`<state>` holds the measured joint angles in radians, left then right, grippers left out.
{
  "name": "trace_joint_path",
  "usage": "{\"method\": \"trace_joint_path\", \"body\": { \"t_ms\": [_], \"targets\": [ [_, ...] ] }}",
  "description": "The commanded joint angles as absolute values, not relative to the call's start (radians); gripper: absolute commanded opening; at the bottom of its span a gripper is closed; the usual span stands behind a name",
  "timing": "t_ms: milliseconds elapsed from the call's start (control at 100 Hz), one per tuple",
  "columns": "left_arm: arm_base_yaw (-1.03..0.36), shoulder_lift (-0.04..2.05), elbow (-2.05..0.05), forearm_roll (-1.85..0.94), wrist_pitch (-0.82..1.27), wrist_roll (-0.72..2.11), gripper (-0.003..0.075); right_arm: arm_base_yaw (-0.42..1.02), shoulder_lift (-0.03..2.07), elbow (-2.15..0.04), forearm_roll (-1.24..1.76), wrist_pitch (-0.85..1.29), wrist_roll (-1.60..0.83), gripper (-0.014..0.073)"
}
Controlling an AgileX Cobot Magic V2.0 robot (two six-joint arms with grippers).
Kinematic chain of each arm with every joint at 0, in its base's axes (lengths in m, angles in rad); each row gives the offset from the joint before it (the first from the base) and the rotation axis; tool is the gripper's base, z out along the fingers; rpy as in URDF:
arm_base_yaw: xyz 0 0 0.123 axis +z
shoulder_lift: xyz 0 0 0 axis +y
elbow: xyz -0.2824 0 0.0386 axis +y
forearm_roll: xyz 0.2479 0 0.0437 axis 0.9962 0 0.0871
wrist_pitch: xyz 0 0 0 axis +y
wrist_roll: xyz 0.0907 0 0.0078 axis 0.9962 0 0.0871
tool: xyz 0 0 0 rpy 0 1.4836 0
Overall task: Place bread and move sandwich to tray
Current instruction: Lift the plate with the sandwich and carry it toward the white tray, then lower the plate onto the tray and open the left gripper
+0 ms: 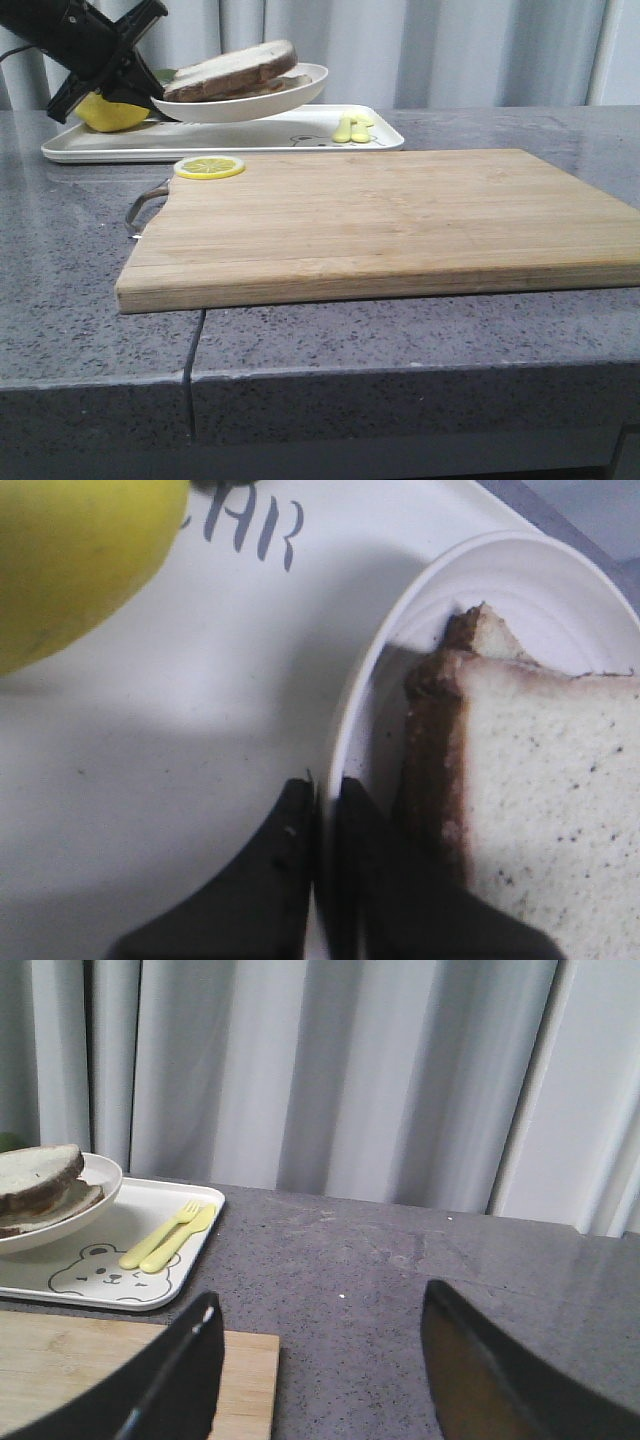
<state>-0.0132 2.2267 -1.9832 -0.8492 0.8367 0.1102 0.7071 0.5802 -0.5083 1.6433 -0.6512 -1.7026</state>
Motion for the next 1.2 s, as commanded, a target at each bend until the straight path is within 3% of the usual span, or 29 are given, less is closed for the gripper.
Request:
{"method": "trace_joint_path", "body": {
  "t_ms": [0,1190],
  "targets": [
    [-0.018,2.157,-2.024,-0.896,0.789,0.104,-0.002,0.7,0.576,-0.535,1.599,-0.654,-1.706,0.0445],
    [-0.02,2.204,-2.024,-0.807,0.803,0.085,-0.002,0.7,0.576,-0.535,1.599,-0.665,-1.706,0.0445]
  ]
}}
